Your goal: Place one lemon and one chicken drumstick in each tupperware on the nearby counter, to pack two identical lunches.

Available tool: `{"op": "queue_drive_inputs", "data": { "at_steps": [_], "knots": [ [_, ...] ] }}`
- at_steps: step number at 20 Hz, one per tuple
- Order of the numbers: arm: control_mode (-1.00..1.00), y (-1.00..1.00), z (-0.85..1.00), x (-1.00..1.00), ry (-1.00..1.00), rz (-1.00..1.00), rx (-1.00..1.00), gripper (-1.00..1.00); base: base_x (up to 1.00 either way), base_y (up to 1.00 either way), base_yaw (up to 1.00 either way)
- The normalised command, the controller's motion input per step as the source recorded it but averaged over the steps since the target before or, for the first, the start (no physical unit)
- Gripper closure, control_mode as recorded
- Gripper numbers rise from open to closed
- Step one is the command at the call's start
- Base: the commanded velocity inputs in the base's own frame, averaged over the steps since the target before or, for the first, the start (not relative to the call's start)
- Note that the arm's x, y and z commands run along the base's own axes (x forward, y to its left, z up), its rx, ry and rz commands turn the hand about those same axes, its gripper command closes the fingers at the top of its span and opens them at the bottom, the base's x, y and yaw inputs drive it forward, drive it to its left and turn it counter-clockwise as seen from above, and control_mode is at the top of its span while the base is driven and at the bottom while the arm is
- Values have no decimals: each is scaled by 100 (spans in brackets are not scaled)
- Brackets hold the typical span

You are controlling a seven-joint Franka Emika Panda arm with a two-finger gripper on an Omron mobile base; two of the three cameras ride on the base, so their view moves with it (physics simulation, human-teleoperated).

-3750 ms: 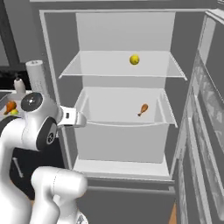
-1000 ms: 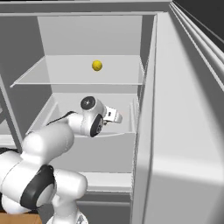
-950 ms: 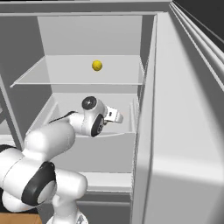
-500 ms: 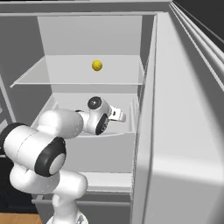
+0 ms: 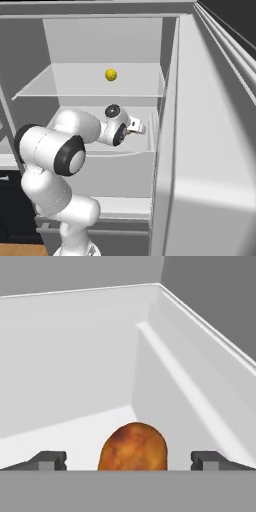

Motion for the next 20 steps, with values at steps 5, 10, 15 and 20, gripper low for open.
{"op": "queue_drive_inputs", "data": {
  "at_steps": [5, 10, 15, 20],
  "knots": [
    [-100, 0, -71, -4, 20, -1, 0, 100, 0, 0, 0],
    [-100, 0, -94, -60, 20, -1, 0, 100, 0, 0, 0],
    [-100, 0, -90, -89, 4, -1, 0, 100, 0, 0, 0],
    [-100, 0, -94, -100, -5, -1, -3, 100, 0, 0, 0]
  ]
}}
